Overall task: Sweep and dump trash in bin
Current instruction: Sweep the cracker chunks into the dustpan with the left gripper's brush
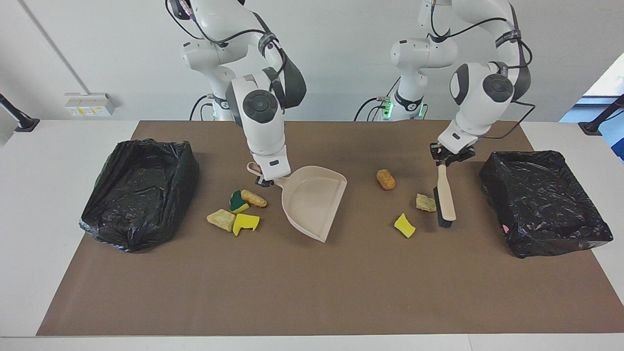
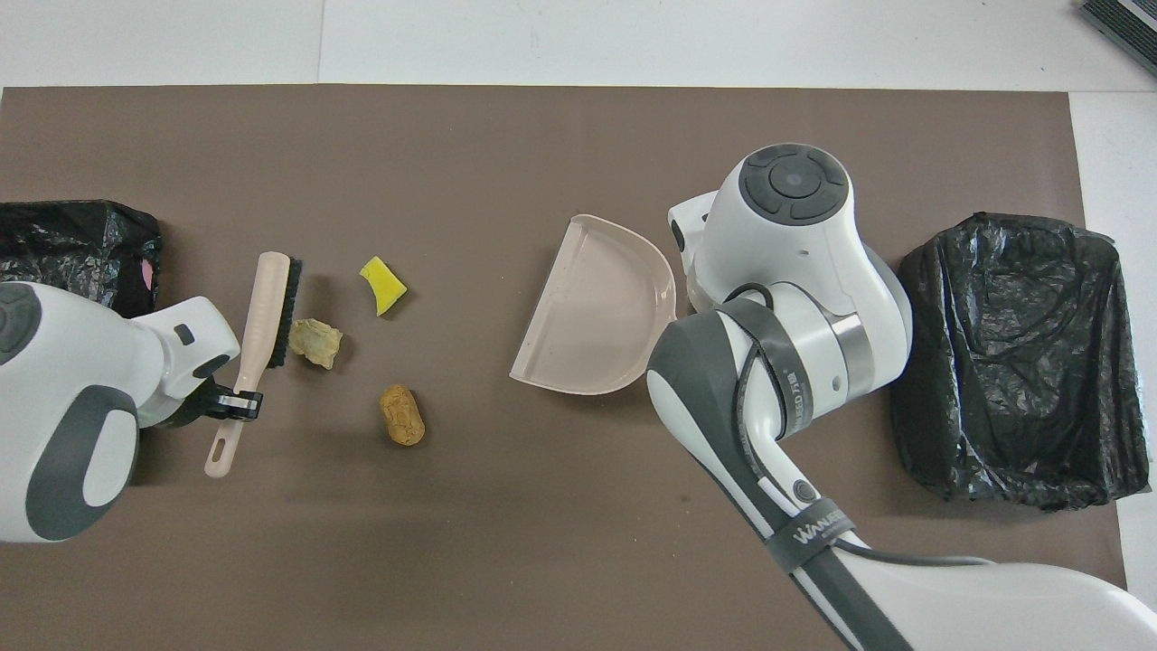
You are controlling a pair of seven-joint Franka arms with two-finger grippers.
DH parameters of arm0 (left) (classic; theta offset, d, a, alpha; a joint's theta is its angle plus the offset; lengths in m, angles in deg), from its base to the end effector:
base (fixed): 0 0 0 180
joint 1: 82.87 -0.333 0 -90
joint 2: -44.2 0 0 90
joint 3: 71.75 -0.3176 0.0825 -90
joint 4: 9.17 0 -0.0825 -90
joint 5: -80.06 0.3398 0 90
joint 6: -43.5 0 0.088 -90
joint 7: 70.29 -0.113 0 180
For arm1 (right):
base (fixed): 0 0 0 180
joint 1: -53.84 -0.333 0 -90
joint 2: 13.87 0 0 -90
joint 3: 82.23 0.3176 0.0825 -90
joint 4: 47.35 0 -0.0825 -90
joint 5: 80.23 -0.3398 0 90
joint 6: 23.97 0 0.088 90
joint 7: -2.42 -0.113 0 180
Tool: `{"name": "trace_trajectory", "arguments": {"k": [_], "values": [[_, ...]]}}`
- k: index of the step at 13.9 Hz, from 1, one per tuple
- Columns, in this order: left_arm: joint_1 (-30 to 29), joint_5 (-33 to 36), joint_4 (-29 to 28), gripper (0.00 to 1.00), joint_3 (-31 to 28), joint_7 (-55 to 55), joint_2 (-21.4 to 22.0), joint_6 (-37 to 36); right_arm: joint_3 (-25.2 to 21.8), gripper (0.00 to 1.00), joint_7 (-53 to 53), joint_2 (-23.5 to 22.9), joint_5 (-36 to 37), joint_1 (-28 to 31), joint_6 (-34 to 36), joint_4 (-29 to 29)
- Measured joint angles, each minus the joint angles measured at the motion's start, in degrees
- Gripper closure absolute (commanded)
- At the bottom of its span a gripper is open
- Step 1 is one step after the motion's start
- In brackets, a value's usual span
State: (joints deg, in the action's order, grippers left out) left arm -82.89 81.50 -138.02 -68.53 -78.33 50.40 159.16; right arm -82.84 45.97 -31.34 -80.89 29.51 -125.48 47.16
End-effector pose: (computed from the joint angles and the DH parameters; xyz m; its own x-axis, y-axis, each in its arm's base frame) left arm 0.4513 -0.0240 0.4209 0.9710 -0.2040 -0.1247 -0.2068 -0.9783 -0.0099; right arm 0.5358 0.2373 0.4334 0.3785 0.9169 -0.1265 0.9100 -0.3936 -0.1306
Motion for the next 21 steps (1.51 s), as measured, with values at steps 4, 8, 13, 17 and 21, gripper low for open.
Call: {"name": "trace_trajectory", "arguments": {"k": [4,8,13,17,21], "values": [[-4.10,1.17,-0.40,1.00,0.07,-5.78,-1.57,0.10,0.03,1.00,-0.12,0.55,0.71,-3.13,-0.87,2.27],[-3.54,1.20,-4.32,1.00,1.31,-3.85,-0.25,-1.46,0.04,1.00,-0.18,1.52,0.74,-4.47,-4.76,7.07],[8.28,-1.17,-9.43,1.00,2.16,15.99,5.26,-5.00,0.06,1.00,-3.58,2.12,0.75,-6.25,-7.37,10.71],[14.42,-11.71,-10.53,1.00,2.35,26.31,6.20,-5.07,-0.01,1.00,-4.79,2.36,0.76,-7.28,-8.82,12.16],[19.46,-18.81,-10.42,1.00,2.33,30.62,6.06,-1.66,-0.13,1.00,-4.79,2.59,0.94,-7.04,-8.82,12.40]]}}
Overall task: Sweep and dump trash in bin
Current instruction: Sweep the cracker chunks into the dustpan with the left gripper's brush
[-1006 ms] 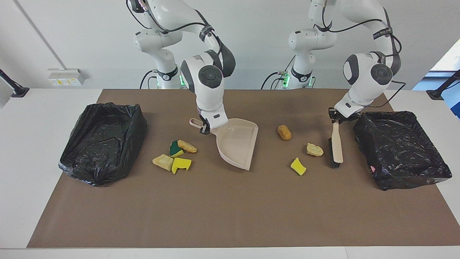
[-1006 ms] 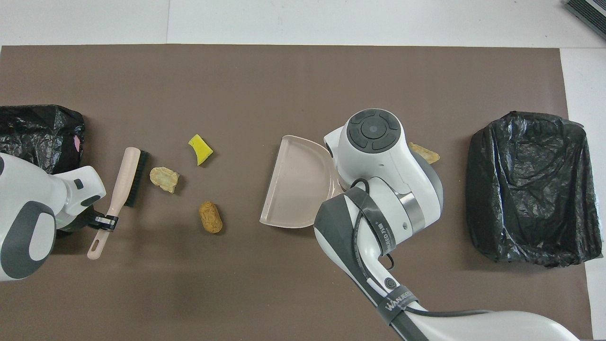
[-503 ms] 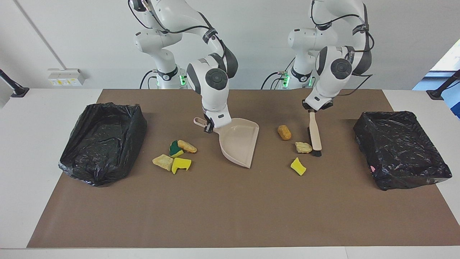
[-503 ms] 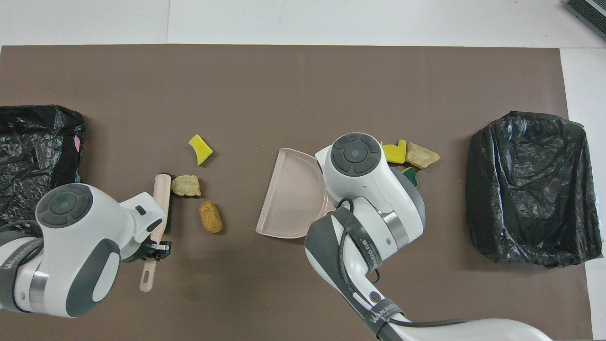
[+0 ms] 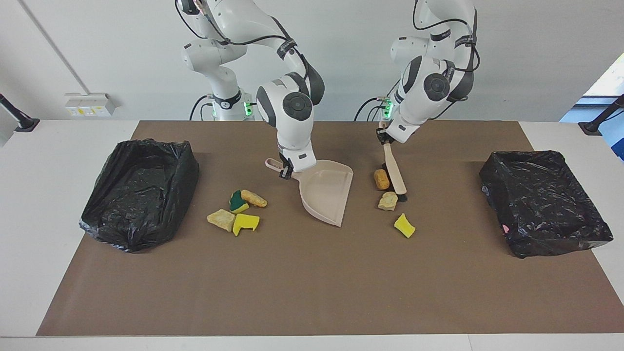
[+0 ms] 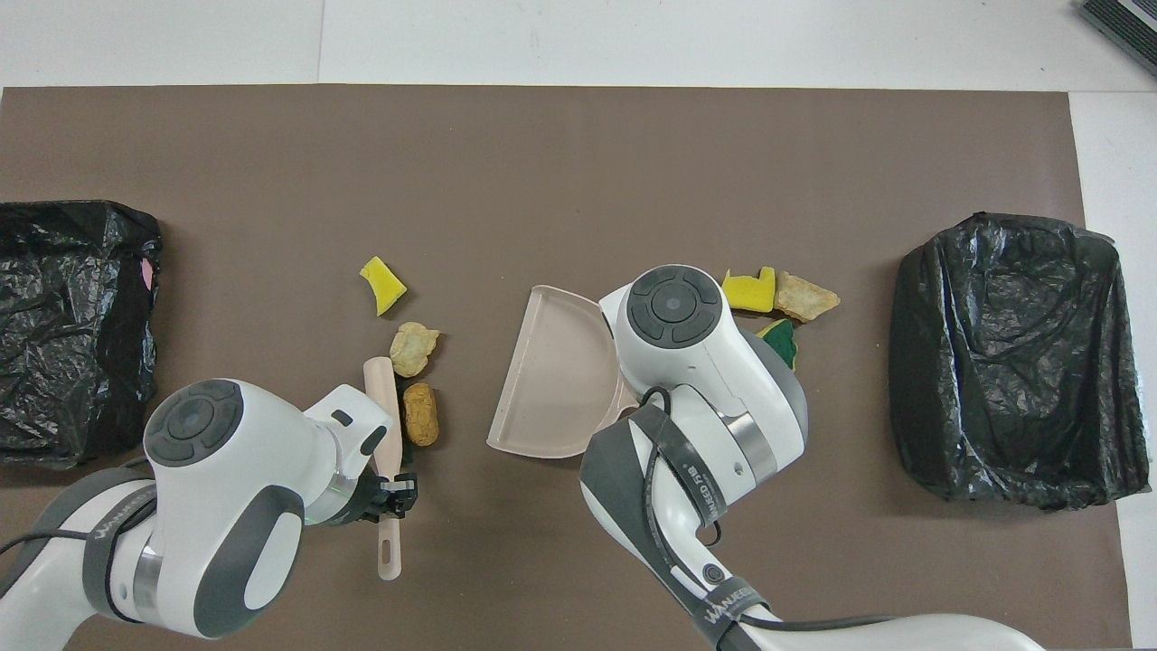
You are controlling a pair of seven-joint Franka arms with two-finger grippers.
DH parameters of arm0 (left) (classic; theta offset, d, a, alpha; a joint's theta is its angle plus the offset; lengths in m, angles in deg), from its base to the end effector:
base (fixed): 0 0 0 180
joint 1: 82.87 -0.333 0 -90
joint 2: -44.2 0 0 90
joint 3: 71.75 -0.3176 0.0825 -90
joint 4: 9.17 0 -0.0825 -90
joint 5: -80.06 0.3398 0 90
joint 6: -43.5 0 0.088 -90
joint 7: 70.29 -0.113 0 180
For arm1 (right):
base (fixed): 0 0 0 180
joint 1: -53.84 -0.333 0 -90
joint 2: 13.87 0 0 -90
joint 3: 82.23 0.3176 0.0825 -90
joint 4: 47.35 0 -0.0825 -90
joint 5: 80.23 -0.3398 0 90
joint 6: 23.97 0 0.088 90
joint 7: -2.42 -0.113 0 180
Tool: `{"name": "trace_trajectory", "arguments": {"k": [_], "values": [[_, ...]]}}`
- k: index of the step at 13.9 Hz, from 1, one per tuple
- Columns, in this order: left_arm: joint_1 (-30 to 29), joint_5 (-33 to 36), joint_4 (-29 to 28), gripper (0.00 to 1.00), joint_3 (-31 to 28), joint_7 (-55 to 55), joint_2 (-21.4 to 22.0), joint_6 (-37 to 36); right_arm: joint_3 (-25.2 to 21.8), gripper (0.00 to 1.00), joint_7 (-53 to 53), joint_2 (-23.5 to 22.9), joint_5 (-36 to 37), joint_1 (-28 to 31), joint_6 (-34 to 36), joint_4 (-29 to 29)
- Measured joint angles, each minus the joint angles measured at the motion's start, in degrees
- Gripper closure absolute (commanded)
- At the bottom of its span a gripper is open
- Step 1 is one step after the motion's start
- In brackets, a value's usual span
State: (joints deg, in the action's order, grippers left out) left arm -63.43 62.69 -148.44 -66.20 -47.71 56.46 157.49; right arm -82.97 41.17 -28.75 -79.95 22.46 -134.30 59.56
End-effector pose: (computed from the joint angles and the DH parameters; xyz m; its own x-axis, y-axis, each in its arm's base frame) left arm 0.3506 -0.1861 0.3939 0.9479 0.0952 -0.3041 0.1342 -0.9848 0.1102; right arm 0.4795 0.2841 0.3817 0.3364 0.9281 -0.1596 0.9268 -0.3564 -0.1185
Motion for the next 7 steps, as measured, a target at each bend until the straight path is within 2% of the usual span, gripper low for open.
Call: {"name": "trace_trajectory", "arguments": {"k": [2,7], "values": [[2.42,-2.50,0.73,1.00,0.04,0.06,-0.96,2.35,0.00,1.00,0.00,0.01,0.02,0.04,0.00,0.08],[10.34,-3.11,5.37,1.00,0.21,0.13,-4.69,6.07,-0.02,1.00,0.00,0.05,0.10,0.08,0.00,0.13]]}}
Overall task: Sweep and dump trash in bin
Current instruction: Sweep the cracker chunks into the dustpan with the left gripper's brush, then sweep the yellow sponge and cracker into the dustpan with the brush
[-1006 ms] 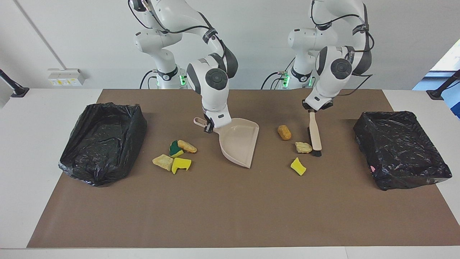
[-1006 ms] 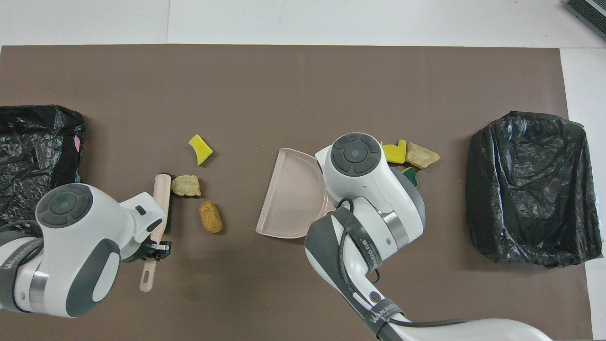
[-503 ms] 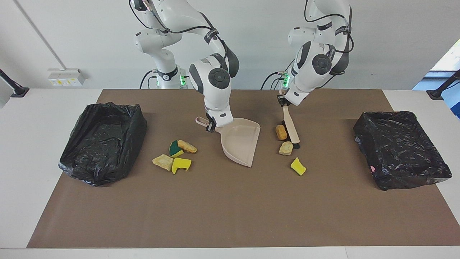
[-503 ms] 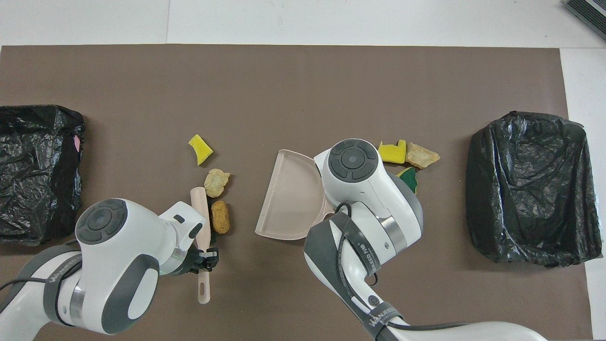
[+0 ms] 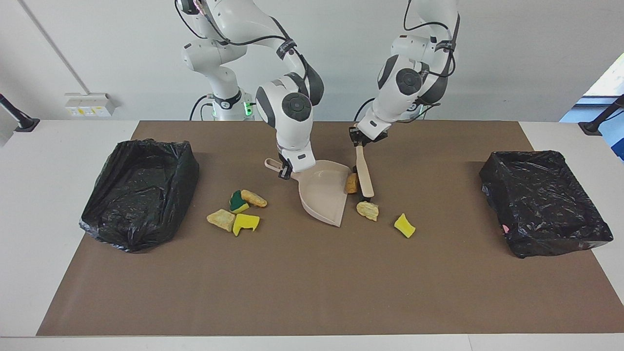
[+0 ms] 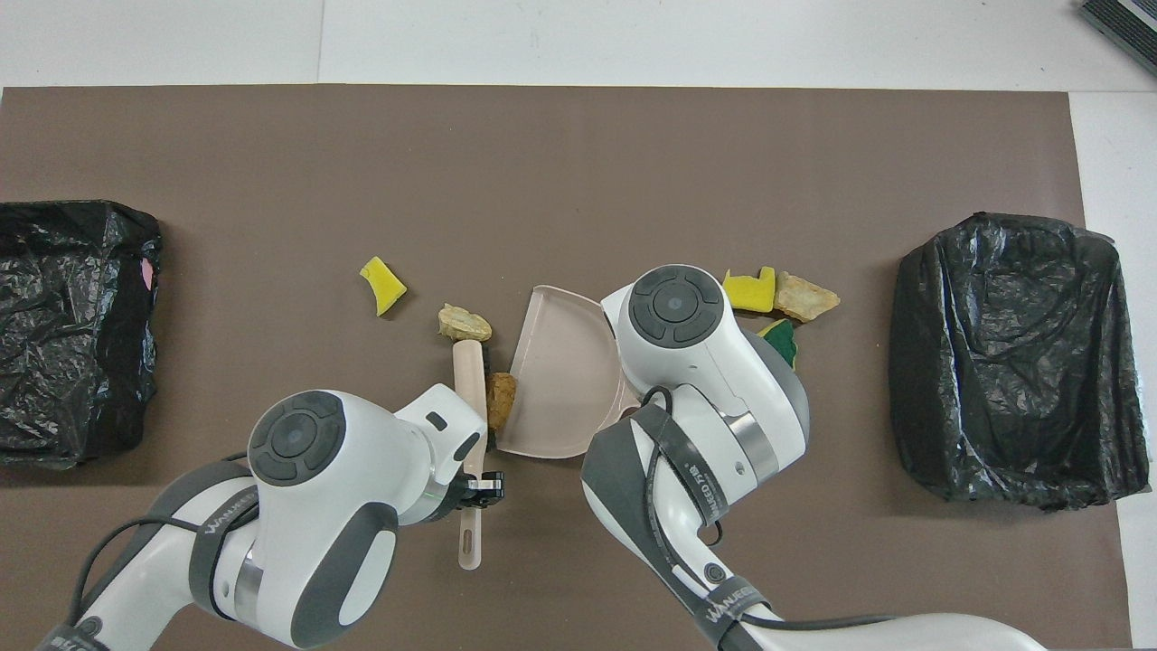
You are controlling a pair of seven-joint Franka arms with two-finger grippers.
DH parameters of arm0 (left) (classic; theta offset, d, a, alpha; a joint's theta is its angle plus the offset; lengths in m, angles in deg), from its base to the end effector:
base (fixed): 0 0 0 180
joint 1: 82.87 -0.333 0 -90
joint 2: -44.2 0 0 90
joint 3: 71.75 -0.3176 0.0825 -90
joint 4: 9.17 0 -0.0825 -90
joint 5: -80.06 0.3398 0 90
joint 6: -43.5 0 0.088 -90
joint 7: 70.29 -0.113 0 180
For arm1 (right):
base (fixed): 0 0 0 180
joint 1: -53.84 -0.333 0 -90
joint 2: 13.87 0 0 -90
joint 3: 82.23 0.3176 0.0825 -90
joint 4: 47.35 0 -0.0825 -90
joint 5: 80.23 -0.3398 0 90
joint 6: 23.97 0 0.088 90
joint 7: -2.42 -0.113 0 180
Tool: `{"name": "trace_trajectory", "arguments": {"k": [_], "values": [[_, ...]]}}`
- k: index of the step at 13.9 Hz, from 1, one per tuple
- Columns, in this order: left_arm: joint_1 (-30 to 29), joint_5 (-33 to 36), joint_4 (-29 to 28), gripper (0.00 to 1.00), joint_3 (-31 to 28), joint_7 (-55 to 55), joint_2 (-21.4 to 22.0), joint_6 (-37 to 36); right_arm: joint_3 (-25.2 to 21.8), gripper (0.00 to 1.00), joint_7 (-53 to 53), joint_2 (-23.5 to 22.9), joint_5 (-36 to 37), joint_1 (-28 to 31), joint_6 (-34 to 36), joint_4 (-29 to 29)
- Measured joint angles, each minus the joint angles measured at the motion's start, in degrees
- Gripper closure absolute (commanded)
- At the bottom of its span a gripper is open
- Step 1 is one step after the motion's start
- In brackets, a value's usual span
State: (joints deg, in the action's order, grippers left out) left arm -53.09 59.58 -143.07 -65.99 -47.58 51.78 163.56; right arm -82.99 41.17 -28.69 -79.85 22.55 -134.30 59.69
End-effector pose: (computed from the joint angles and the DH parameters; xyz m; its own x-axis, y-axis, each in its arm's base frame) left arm 0.3466 -0.2714 0.4042 0.9729 -0.0472 -0.2265 -0.0016 -0.9804 0.1972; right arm 0.4796 0.2828 0.3813 0.3373 0.9274 -0.1615 0.9264 -0.3575 -0.1181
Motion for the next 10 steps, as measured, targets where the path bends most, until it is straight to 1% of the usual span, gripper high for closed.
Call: {"name": "trace_trajectory", "arguments": {"k": [3,6,8,10], "values": [[3.23,0.00,3.04,1.00,0.12,-0.01,-0.34,-0.72,0.00,1.00,0.00,0.01,0.01,0.01,0.00,0.04],[2.31,0.71,6.01,1.00,-1.03,-1.88,0.11,-6.67,0.00,1.00,0.00,0.02,0.01,0.01,0.00,0.05],[-2.67,3.98,8.29,1.00,-2.00,-6.13,0.42,-11.23,0.00,1.00,0.00,0.04,0.01,0.01,0.00,0.05],[-9.24,7.24,9.49,1.00,-2.66,-11.61,0.32,-12.70,0.00,1.00,0.00,0.06,0.01,0.01,0.00,0.06]]}}
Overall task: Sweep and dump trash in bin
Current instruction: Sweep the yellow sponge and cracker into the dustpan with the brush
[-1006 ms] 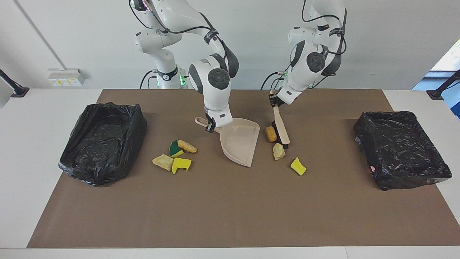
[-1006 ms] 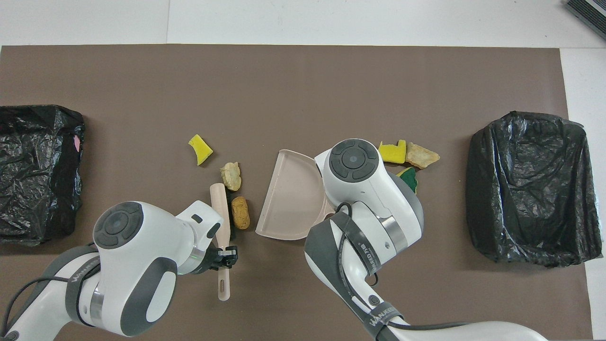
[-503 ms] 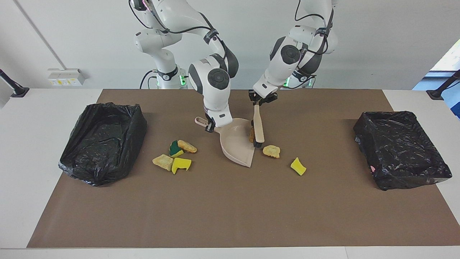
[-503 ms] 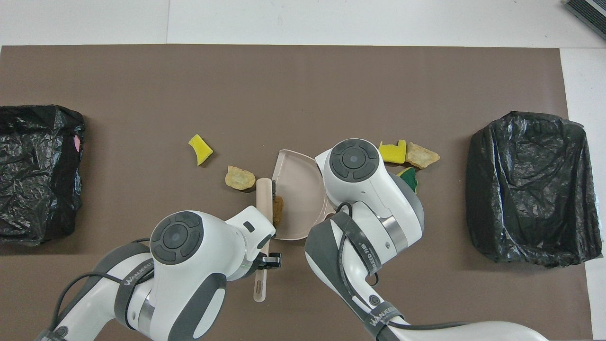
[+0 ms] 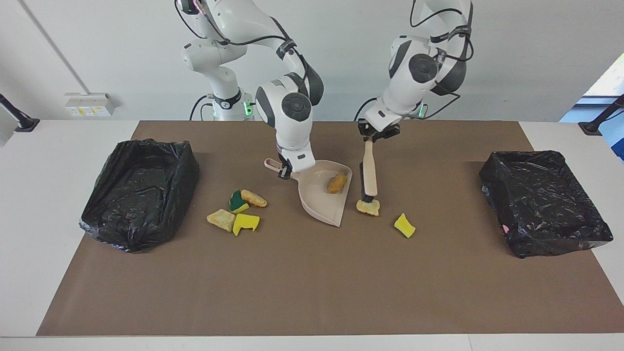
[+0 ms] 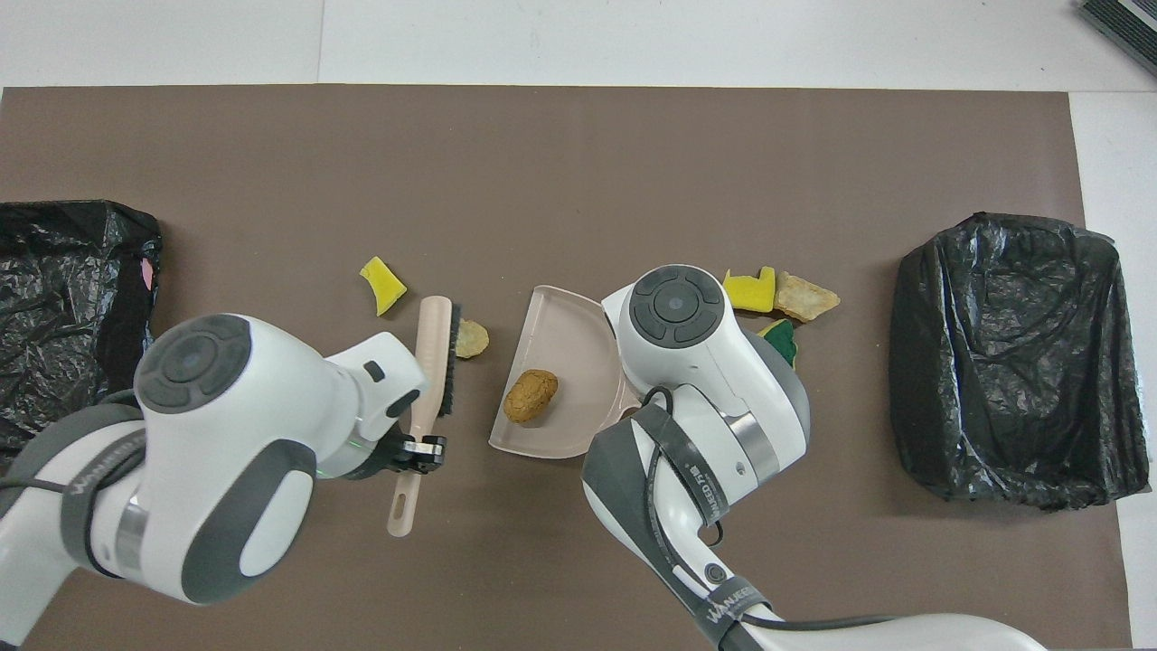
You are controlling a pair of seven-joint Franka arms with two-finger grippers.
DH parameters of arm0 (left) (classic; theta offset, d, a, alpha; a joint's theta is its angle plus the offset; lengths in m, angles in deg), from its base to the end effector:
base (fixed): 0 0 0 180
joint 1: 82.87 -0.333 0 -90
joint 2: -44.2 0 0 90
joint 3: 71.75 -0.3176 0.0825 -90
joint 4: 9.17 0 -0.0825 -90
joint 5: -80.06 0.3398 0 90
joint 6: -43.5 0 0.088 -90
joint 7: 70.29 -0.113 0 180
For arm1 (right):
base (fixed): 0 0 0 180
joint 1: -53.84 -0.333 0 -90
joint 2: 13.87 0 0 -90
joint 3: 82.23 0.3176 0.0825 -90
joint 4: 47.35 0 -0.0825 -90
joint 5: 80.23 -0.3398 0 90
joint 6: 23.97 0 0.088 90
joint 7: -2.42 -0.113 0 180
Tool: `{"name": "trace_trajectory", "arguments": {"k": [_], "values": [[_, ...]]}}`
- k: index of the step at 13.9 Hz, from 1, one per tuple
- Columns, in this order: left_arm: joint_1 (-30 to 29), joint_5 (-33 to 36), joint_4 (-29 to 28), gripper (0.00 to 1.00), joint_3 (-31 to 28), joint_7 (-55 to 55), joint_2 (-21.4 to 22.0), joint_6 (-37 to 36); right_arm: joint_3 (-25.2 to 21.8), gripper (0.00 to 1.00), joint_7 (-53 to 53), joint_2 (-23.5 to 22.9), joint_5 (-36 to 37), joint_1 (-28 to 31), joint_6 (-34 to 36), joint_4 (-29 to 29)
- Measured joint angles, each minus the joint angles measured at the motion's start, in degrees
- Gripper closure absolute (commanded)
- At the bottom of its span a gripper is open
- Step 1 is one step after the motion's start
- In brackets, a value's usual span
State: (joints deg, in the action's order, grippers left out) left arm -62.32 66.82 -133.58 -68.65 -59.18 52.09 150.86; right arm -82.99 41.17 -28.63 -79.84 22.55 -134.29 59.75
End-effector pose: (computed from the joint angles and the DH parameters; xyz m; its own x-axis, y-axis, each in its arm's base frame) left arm 0.4034 -0.1978 0.4572 0.9689 -0.1442 -0.2010 -0.1123 -0.9804 0.1620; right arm 0.4794 0.2826 0.3815 0.3372 0.9274 -0.1617 0.9264 -0.3575 -0.1181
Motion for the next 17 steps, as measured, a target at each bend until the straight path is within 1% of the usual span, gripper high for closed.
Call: {"name": "trace_trajectory", "arguments": {"k": [2,4,6,8,10,13,15,17], "values": [[-6.83,2.82,0.25,1.00,-0.28,-7.72,-0.51,0.11,0.00,1.00,0.00,0.01,0.00,0.00,0.00,0.02],[-13.46,7.23,1.32,1.00,-0.46,-16.57,-2.20,0.60,0.00,1.00,0.00,0.01,0.00,0.00,0.00,0.02],[-17.14,11.51,4.16,1.00,-0.46,-23.34,-5.70,1.18,0.00,1.00,0.00,0.02,0.00,0.00,0.00,0.03],[-18.94,13.37,7.23,1.00,-0.44,-29.46,-10.03,1.95,0.00,1.00,0.00,0.02,0.00,0.00,0.00,0.03],[-19.10,13.70,7.94,1.00,0.01,-32.08,-12.83,2.44,0.00,1.00,0.00,0.03,0.00,0.00,0.00,0.04],[-16.65,13.66,7.03,1.00,1.43,-32.62,-13.66,2.28,0.00,1.00,0.00,0.03,0.00,0.00,0.00,0.04],[-12.44,13.25,6.24,1.00,1.79,-32.56,-13.29,1.88,0.00,1.00,0.00,0.03,0.00,0.00,0.00,0.04],[-6.74,11.60,5.43,1.00,2.00,-30.60,-12.50,1.68,0.00,1.00,0.00,0.04,0.00,0.00,0.00,0.05]]}}
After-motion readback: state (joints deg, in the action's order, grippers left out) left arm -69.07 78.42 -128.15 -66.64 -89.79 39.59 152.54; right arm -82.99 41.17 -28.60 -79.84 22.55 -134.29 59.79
